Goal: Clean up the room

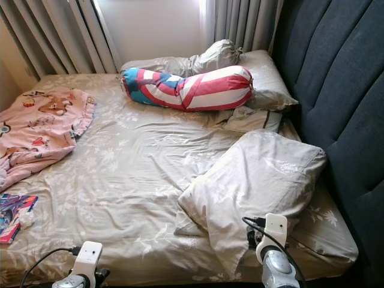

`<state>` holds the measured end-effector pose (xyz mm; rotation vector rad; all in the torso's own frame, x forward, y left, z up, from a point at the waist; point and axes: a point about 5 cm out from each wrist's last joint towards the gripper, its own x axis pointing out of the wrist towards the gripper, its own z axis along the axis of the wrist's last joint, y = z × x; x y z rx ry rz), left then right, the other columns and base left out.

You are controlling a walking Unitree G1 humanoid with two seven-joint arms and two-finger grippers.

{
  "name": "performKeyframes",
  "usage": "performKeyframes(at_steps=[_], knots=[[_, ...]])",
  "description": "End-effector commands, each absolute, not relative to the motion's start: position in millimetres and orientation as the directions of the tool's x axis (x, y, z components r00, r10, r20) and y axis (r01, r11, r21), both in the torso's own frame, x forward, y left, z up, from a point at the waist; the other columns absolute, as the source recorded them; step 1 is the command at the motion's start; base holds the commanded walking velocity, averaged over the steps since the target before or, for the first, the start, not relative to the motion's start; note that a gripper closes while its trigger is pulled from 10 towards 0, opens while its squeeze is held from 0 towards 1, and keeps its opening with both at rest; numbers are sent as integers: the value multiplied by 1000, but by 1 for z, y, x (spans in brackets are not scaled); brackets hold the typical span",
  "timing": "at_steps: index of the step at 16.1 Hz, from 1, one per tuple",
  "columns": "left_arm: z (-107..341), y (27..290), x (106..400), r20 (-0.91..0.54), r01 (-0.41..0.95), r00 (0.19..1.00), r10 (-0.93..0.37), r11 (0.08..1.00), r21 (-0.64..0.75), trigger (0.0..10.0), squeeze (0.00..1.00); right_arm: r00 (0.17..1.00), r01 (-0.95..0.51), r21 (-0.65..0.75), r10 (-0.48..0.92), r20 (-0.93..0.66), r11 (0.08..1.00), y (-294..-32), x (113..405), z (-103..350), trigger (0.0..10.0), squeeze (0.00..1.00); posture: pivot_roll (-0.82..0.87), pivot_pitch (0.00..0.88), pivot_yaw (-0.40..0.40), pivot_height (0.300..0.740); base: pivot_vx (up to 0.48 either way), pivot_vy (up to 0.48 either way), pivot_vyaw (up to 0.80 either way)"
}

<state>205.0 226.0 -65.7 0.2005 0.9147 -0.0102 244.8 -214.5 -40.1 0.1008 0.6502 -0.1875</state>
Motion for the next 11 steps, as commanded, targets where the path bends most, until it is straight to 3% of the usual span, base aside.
performKeyframes(at_steps=[1, 5, 6, 7, 9, 11], knots=[[-64, 227, 207, -783, 115, 619, 65, 978, 172, 10000, 0, 788, 190, 46, -124, -603, 981, -212, 252, -36, 10000, 1000, -53, 0, 23, 740, 0, 0, 0], [-66, 223, 204, -790, 148, 611, 51, 973, 177, 10000, 0, 821, 156, 56, -98, -562, 986, -197, 271, -24, 10000, 1000, -69, 0, 31, 740, 0, 0, 0], [-69, 226, 197, -794, 133, 604, 60, 975, 175, 10000, 0, 846, 146, 72, -87, -526, 987, -194, 274, -20, 10000, 580, -71, 0, 28, 740, 0, 0, 0], [-69, 227, 196, -776, 88, 626, 76, 982, 167, 10000, 0, 859, 140, 74, -84, -505, 987, -193, 273, -20, 10000, 0, -70, 0, 22, 740, 0, 0, 0], [-66, 227, 201, -739, 28, 668, 88, 989, 143, 10000, 0, 880, 134, 80, -81, -469, 988, -191, 276, -16, 10000, 0, -70, 0, 16, 740, 0, 0, 0], [-48, 217, 224, -590, 0, 806, 44, 997, 74, 10000, 0, 910, 108, 70, -71, -409, 992, -185, 279, -10, 10000, 0, -75, 0, 5, 740, 0, 0, 0]])
